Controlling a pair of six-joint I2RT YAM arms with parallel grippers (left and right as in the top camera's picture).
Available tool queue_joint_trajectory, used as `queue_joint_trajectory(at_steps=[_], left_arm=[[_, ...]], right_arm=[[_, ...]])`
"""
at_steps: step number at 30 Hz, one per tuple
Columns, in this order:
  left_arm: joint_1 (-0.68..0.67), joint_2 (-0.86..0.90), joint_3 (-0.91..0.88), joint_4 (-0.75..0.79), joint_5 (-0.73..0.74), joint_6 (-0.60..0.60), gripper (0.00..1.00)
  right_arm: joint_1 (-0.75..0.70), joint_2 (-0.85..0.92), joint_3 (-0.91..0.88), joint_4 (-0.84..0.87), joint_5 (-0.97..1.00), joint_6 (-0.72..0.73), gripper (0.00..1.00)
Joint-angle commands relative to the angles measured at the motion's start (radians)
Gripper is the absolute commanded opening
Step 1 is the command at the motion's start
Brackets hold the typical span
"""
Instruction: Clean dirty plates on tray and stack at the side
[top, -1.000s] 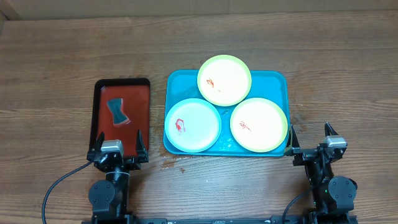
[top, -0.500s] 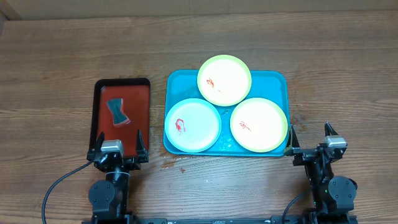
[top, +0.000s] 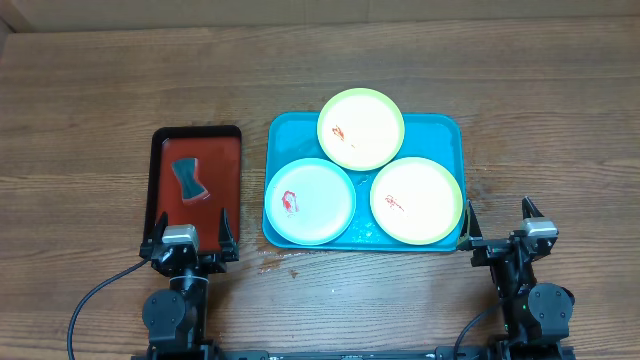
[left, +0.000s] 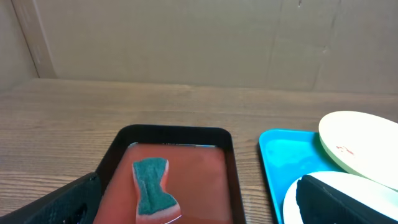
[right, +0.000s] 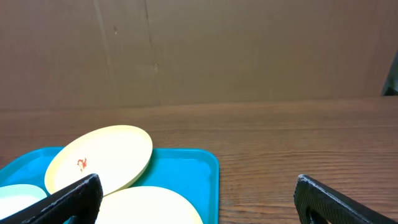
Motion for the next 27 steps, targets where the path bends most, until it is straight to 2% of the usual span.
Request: queue_joint_trajectory(at_steps=[1, 14, 16, 18, 19, 21, 25, 27], left_arm=[[-0.006, -0.012, -0.004, -0.001, -0.01, 0.026, 1.0], [-0.006, -0.012, -0.004, 0.007, -0.011, 0.024, 1.0], [-0.007, -0.012, -0.004, 0.04, 0.042, -0.019, 1.0], [-0.007, -0.012, -0.004, 0.125, 0.155, -0.091, 1.0], [-0.007, -0.012, -0.004, 0.223, 0.251, -0.135, 1.0], [-0.007, -0.012, -0.004, 0.346, 0.334, -0.14, 1.0], [-0.007, -0.012, -0.004, 0.589, 0.452, -0.142, 1.0], [-0.007, -0.012, 0.003, 0.65, 0.454, -0.174, 1.0]], right_arm=[[0.005, -0.01, -0.01, 0.006, 0.009, -0.002, 1.0], [0.005, -0.01, -0.01, 0.006, 0.009, -0.002, 1.0], [0.005, -0.01, -0.01, 0.006, 0.009, -0.002, 1.0], [0.005, -0.01, -0.01, 0.006, 0.009, -0.002, 1.0], [0.005, -0.01, -0.01, 0.006, 0.009, -0.002, 1.0], [0.005, -0.01, -0.01, 0.006, 0.009, -0.002, 1.0], [0.005, -0.01, -0.01, 0.006, 0.009, -0.002, 1.0], [0.005, -0.01, -0.01, 0.006, 0.009, -0.002, 1.0]])
